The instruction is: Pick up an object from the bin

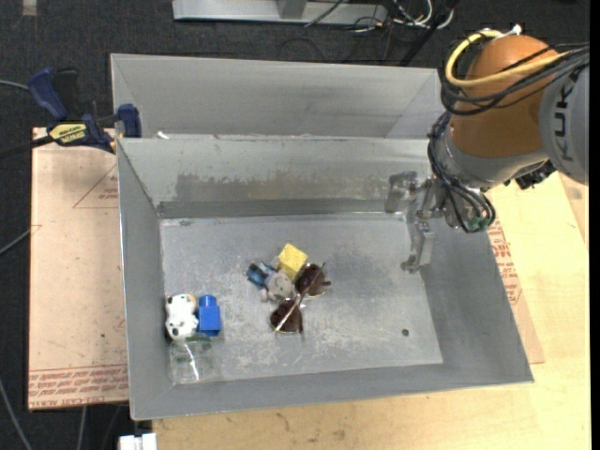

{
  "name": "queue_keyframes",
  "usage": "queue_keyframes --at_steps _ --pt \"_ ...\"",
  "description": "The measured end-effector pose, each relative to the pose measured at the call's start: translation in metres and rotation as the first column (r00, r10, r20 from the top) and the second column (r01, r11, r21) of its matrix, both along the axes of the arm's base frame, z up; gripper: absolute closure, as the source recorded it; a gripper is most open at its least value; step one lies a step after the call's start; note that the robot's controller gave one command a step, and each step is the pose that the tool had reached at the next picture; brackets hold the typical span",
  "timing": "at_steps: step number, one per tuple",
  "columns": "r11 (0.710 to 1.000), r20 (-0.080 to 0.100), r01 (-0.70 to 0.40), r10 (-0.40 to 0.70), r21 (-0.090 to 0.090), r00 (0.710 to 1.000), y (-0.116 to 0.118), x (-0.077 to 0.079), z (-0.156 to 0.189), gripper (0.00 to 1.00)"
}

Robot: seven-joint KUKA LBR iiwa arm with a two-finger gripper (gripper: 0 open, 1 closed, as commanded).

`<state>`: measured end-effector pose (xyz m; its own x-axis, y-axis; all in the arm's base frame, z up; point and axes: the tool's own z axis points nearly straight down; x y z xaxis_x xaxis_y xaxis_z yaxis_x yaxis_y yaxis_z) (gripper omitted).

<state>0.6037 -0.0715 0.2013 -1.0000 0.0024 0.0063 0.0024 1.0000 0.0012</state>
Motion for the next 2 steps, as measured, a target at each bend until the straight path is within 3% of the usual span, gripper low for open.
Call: queue_keyframes --at_steps 1,2 --pt "1.000 0.008 -0.002 0.002 -0.001 1.000 0.000 0.001 0.005 0.00" --pt "0.995 0.011 0.095 -0.095 0.000 0.995 0.022 -0.005 -0.053 0.00"
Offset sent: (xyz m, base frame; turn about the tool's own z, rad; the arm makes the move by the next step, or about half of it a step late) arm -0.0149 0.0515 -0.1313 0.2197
